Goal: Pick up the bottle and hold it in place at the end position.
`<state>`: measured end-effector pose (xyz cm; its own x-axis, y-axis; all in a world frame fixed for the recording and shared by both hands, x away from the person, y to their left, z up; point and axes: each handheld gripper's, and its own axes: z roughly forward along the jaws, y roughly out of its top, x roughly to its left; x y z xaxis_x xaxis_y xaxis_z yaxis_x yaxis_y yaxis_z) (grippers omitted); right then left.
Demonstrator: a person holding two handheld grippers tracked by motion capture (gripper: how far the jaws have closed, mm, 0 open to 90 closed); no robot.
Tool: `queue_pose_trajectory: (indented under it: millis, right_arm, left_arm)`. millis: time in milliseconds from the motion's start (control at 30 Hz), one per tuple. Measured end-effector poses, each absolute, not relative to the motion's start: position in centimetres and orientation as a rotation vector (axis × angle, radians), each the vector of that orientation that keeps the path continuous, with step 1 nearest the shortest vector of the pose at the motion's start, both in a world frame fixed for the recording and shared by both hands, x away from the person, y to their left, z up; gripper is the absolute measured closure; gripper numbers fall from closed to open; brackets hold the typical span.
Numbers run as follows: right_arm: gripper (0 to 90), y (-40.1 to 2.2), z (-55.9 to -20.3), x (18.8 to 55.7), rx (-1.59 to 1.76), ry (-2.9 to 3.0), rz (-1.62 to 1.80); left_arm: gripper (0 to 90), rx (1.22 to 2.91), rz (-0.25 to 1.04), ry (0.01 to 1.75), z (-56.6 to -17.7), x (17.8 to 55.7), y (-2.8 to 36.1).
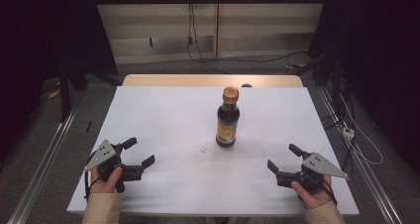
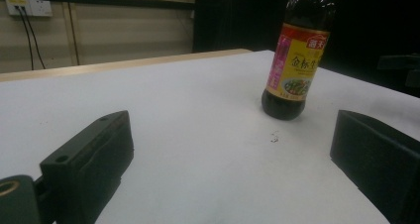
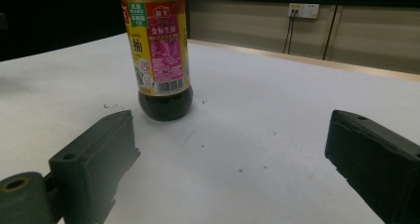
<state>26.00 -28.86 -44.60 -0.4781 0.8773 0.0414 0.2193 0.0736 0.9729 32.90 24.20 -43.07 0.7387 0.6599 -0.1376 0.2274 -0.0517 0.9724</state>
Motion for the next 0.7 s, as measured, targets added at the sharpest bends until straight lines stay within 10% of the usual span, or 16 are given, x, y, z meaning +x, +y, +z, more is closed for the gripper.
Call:
queue_pose_trajectory:
  millis: [700]
  right_arm:
    - [5.5, -26.7, -42.9, 28.9, 1.062, 1.859, 1.458]
  left_arm:
    - [2.8, 1.618, 0.395, 0.709, -43.0, 32.8, 23.8]
